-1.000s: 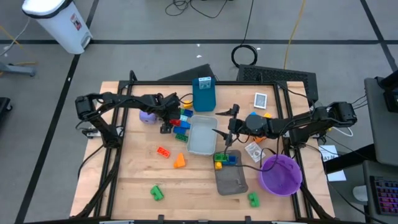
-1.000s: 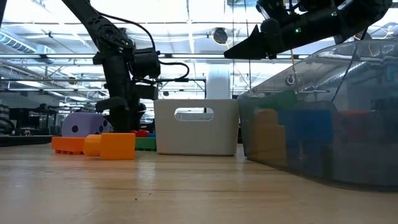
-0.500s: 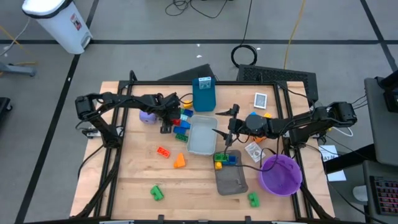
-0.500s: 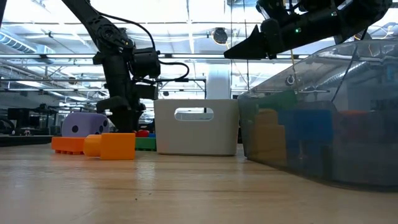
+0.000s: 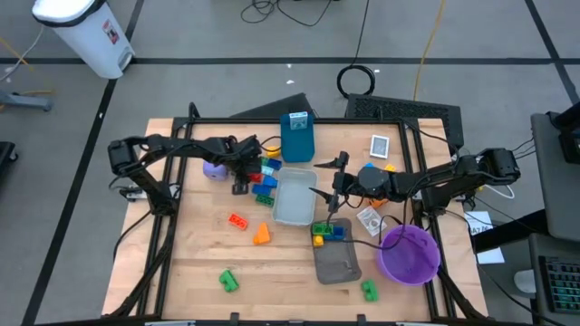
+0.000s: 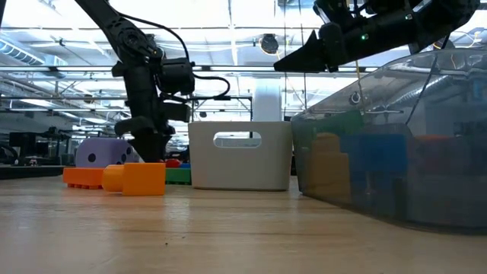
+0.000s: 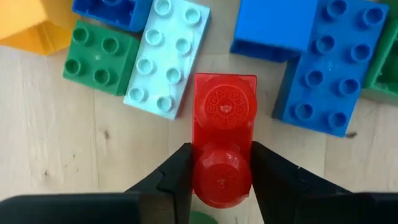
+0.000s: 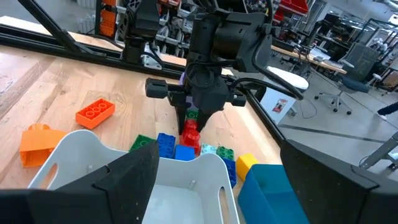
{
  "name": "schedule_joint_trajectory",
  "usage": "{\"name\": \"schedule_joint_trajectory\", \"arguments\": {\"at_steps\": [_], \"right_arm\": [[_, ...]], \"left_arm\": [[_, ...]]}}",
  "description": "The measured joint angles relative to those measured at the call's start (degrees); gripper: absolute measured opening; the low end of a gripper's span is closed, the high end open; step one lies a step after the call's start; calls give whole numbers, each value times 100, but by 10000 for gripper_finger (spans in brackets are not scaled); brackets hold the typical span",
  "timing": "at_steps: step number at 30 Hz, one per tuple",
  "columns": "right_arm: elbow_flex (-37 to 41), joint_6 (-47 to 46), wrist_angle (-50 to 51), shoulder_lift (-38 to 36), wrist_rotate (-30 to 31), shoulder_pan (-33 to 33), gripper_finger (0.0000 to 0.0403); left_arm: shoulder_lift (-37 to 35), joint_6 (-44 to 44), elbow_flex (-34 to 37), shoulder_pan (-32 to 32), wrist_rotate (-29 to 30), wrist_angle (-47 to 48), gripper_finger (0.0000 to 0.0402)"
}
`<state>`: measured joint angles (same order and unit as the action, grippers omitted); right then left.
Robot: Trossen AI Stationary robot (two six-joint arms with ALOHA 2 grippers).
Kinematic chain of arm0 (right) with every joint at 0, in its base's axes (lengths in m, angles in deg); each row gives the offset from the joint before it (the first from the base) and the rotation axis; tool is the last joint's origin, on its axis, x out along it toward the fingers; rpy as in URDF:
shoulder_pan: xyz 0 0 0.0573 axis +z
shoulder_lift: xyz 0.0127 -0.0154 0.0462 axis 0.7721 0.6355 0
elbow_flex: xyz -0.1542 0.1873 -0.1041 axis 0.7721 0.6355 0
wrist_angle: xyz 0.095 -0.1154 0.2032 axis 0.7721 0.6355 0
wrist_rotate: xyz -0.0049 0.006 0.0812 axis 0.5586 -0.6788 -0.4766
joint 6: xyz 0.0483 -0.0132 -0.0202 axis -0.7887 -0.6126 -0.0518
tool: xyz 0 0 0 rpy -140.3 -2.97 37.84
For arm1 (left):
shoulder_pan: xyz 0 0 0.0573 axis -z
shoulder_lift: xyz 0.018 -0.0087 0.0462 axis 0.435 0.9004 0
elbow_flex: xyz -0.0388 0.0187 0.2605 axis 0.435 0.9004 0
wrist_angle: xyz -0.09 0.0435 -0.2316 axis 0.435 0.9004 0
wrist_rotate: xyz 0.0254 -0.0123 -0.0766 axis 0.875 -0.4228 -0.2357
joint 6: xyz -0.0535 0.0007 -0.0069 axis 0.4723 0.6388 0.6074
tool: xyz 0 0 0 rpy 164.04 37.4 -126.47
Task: Pick & Place Toys
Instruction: Put the red game piece into the black bin
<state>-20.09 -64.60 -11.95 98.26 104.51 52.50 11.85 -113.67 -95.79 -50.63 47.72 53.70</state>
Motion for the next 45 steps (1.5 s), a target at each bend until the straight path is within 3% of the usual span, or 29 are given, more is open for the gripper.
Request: {"name": "schedule_joint_trajectory", "arguments": {"at_steps": [7,15,21,29,45], "right_arm": [[2,180,-98,0,-4,0,325],[2,159,-393,0,-31,0,325],[2,166,-620,0,-612,-9,325],[2,25,-832,33,-619,-13,325],[-1331,187,-951,1758,-898,-147,325]], "left_arm": [[-230,23,-40,0,98,141,144],[-686,150,-665,66,228,674,136],[-799,149,-1277,353,226,836,138],[-798,289,-1721,998,472,589,141],[-670,714,-1781,1797,1140,118,146]]}}
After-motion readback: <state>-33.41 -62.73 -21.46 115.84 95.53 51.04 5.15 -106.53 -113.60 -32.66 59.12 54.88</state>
